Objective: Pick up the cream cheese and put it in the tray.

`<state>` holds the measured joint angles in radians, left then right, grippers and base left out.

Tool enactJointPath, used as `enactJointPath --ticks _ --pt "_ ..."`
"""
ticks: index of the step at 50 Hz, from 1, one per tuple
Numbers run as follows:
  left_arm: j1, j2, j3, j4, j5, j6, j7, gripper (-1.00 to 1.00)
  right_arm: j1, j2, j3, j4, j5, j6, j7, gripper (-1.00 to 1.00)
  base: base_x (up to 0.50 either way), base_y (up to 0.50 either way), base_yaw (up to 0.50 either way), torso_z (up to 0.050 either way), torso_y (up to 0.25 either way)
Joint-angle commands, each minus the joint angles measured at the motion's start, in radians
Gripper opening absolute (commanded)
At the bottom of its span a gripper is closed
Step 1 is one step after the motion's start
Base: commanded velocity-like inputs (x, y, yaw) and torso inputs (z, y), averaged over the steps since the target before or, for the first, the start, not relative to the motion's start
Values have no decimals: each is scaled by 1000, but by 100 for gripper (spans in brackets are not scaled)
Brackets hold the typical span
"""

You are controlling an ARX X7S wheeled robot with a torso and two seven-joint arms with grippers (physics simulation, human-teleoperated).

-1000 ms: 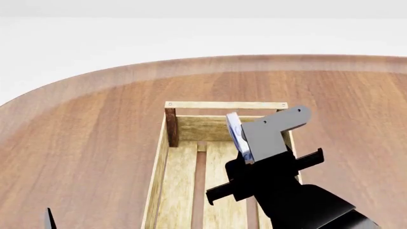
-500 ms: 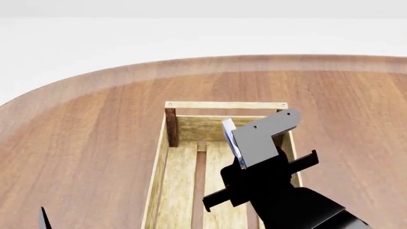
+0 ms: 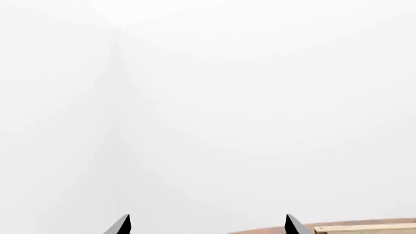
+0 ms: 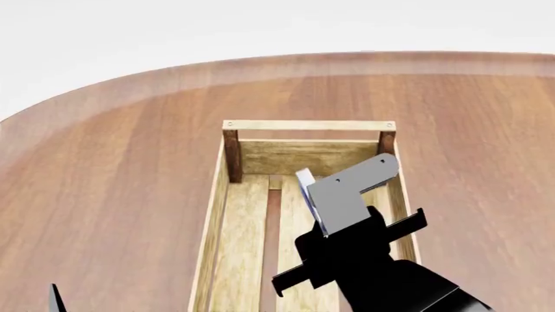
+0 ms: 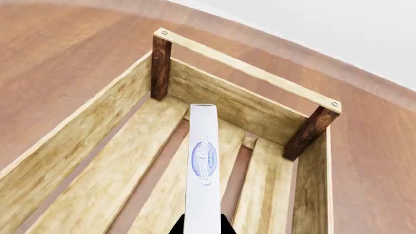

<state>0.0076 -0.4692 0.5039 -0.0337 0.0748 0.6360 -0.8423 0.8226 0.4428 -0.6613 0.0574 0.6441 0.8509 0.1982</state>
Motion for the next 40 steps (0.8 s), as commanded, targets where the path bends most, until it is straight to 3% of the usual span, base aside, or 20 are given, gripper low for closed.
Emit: enactJointPath --ticks 1,40 --pt "2 -2 1 -5 12 22 -5 100 9 -5 -8 3 -32 -7 -8 -100 0 0 0 0 -70" --pt "2 -4 3 -5 12 25 -9 100 5 -3 -27 -3 -29 -18 -23 -100 0 0 0 0 -70"
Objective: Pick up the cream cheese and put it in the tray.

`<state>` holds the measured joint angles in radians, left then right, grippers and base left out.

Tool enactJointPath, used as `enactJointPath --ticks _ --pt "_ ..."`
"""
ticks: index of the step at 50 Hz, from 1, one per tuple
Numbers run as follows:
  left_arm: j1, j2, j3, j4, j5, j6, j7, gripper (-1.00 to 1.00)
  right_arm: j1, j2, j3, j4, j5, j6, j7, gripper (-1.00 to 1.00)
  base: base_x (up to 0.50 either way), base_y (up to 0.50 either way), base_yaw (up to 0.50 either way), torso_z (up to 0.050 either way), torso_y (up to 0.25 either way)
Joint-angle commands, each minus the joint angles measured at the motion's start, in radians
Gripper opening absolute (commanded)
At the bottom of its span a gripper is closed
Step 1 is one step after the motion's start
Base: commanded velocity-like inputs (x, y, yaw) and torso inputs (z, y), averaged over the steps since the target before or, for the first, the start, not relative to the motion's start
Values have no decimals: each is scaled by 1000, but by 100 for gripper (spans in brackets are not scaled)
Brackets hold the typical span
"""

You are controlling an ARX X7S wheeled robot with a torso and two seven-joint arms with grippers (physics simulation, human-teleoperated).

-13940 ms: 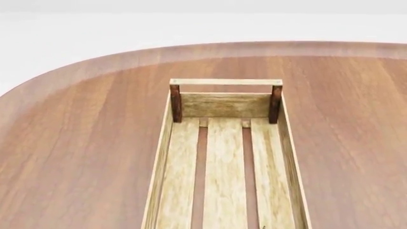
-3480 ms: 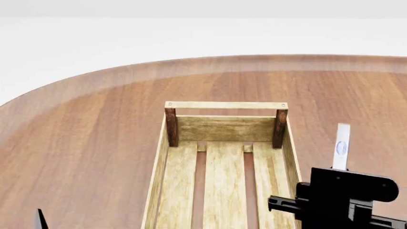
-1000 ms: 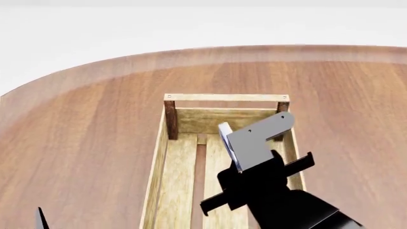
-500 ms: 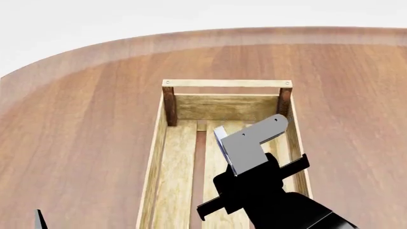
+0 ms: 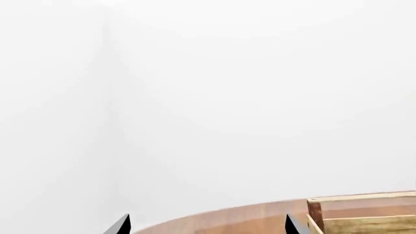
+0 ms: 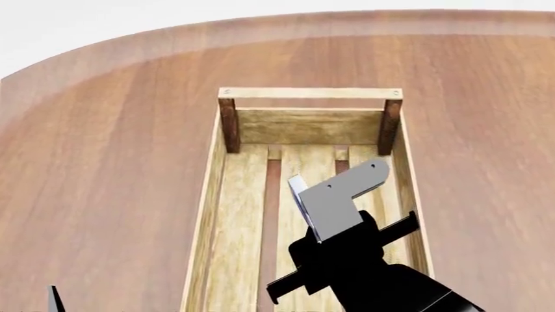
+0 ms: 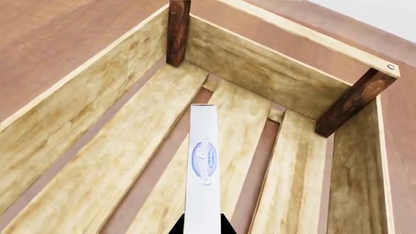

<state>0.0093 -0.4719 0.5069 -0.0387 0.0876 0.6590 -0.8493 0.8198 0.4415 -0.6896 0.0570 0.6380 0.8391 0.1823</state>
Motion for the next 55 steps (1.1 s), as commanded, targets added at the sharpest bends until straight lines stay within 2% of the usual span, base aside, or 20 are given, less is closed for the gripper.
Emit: enactJointPath --ticks 1,55 --pt "0 -1 0 -1 -1 2 -2 100 8 -1 1 -4 -23 -6 -6 -100 0 0 0 0 -70" --pt "-5 3 0 -9 10 -3 -12 100 8 -2 -13 12 -18 -16 -18 -100 0 0 0 0 -70"
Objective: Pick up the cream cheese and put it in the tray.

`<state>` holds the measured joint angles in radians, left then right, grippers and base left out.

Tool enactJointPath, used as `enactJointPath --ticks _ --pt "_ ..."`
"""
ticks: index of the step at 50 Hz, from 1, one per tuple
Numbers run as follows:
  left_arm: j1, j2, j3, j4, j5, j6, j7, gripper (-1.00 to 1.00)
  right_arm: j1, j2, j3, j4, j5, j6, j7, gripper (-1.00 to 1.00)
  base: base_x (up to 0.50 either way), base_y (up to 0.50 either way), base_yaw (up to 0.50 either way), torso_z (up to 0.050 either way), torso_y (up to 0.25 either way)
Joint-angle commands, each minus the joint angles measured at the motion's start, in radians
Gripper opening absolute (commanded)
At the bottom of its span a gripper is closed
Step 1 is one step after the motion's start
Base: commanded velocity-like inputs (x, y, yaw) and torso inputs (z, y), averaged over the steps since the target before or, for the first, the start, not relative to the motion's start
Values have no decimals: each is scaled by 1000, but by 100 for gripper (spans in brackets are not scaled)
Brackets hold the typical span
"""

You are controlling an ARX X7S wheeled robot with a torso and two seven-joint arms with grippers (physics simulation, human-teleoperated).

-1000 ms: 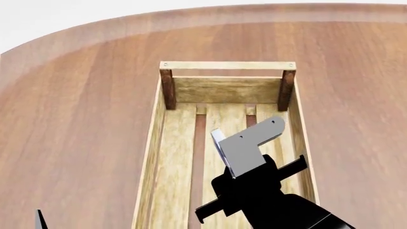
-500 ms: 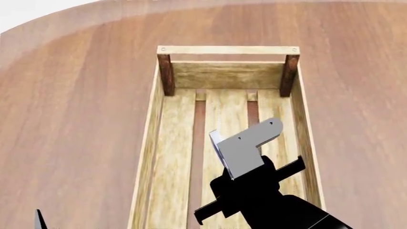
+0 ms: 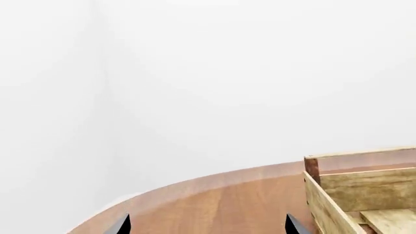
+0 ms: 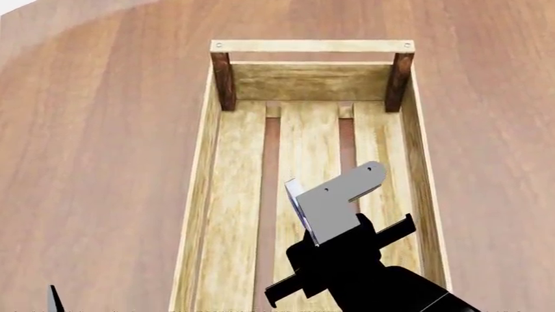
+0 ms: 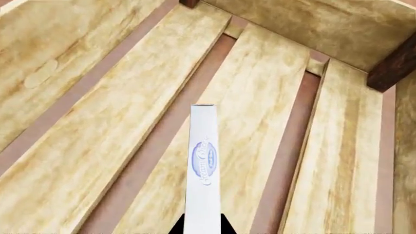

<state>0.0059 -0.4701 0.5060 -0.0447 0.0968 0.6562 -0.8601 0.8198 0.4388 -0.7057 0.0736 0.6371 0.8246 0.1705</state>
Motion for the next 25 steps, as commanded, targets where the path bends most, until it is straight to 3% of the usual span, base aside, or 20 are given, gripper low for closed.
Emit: enactJointPath --ticks 1,25 --pt "-2 2 1 -4 1 1 -1 100 8 0 3 -1 -19 -3 -6 -100 0 0 0 0 -70" --pt "-2 -7 9 -10 -8 38 4 100 6 -11 -10 26 -27 -25 -18 -100 0 0 0 0 -47"
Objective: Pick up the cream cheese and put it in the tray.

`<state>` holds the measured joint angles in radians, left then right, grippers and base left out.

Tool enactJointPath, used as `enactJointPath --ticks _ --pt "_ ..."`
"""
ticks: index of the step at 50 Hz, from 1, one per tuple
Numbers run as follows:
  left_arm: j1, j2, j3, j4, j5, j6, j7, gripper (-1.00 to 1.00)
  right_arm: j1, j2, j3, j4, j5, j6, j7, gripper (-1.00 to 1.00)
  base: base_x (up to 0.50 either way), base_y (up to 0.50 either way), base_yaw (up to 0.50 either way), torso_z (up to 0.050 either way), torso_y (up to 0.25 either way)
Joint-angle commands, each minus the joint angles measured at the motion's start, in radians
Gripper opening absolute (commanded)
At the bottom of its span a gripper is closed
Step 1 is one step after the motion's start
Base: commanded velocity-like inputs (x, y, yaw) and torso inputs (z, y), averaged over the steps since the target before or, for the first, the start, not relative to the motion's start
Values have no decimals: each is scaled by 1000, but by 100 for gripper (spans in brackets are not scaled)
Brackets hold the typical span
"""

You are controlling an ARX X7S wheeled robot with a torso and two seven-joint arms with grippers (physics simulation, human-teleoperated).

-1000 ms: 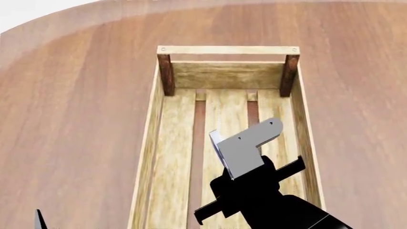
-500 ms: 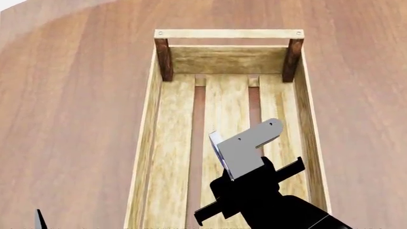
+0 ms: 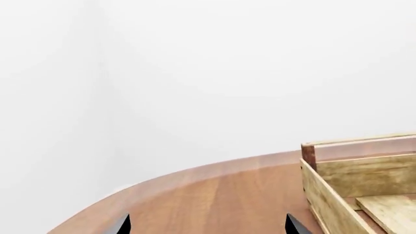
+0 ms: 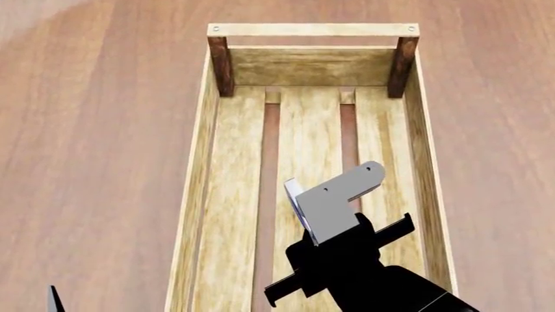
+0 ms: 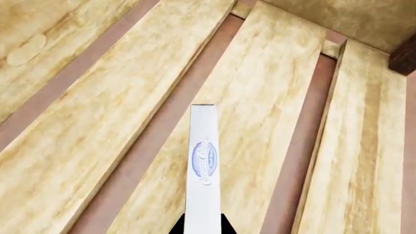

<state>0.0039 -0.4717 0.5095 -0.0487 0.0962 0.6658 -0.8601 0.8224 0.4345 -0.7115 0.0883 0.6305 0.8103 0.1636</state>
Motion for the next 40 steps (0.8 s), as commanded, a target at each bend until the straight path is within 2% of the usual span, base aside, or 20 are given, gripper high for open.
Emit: enactJointPath --ticks 1,18,19,20,21,22,23,40 --pt "0 -7 7 -8 -8 34 6 100 3 -7 -7 13 -22 -12 -11 -100 0 0 0 0 0" --pt "2 -8 8 -4 -5 31 5 100 1 -9 -17 22 -33 -16 -4 -100 1 0 1 0 0" --pt "2 -8 8 -4 -5 31 5 100 1 -8 -19 22 -33 -19 -8 100 11 0 3 0 0" --pt "2 -8 9 -4 -5 31 5 100 0 -8 -19 22 -33 -20 -7 100 0 0 0 0 0" --pt "2 -8 9 -4 -4 30 4 100 0 -9 -18 25 -34 -22 -6 -100 0 0 0 0 0" --pt "2 -8 8 -4 -4 30 4 100 0 -10 -18 28 -33 -22 -6 -100 0 0 0 0 0" --pt "3 -8 8 -3 -4 30 4 100 2 -12 -18 36 -37 -23 -3 100 0 0 0 0 0" --pt "-5 -5 13 -15 -3 31 7 100 2 -14 -17 60 -41 -31 1 100 0 0 0 0 0"
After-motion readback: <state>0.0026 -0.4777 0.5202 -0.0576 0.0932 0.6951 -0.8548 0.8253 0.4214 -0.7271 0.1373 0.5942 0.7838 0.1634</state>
